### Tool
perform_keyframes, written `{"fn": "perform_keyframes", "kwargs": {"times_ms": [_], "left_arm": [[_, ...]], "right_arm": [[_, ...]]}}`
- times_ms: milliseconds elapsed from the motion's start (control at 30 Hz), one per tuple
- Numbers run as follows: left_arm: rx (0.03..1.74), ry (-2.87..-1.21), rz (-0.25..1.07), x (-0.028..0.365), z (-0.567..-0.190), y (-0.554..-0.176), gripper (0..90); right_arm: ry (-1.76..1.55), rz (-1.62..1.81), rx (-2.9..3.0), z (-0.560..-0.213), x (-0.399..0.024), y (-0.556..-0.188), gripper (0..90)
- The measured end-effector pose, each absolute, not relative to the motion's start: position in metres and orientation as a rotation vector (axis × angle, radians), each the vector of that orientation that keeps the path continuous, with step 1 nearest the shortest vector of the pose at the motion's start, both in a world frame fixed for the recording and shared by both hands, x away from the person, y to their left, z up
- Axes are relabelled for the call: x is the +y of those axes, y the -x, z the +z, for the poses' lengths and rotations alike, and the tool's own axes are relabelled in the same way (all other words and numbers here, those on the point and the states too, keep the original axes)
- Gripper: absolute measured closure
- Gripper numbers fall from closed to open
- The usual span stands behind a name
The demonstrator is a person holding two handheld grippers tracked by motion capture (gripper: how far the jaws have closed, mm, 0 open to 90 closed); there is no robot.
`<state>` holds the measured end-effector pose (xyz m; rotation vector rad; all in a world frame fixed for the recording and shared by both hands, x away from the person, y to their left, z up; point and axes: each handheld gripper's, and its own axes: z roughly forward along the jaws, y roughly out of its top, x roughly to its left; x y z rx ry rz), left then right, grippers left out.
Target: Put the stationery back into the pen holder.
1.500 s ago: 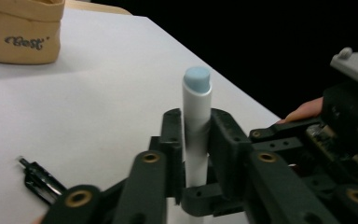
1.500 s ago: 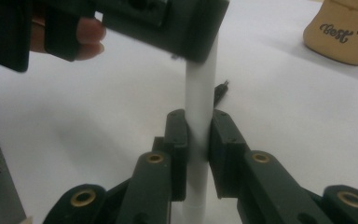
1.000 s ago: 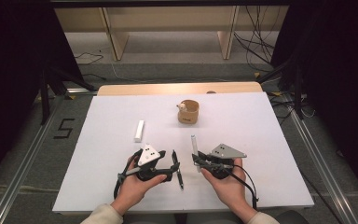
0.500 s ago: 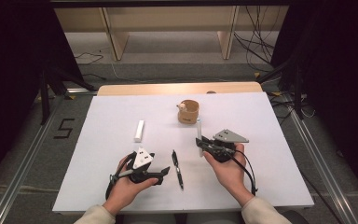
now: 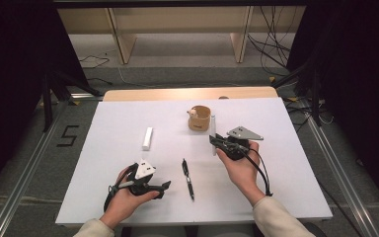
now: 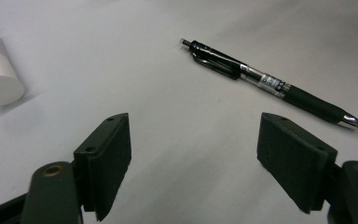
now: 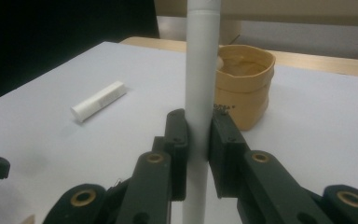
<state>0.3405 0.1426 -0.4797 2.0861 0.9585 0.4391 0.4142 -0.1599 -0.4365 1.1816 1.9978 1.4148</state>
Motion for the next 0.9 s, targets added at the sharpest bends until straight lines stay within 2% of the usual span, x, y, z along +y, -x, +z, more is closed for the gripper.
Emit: {"fn": "perform_keyframes", "kwargs": {"times_ms": [900], "left_arm": [[0.981, -2.087, 0.43, 0.143, -0.482, -0.345, 28.6]], "right_arm": [[-1.186, 1.414, 1.925, -0.414, -0.144, -0.47, 78.7]]}}
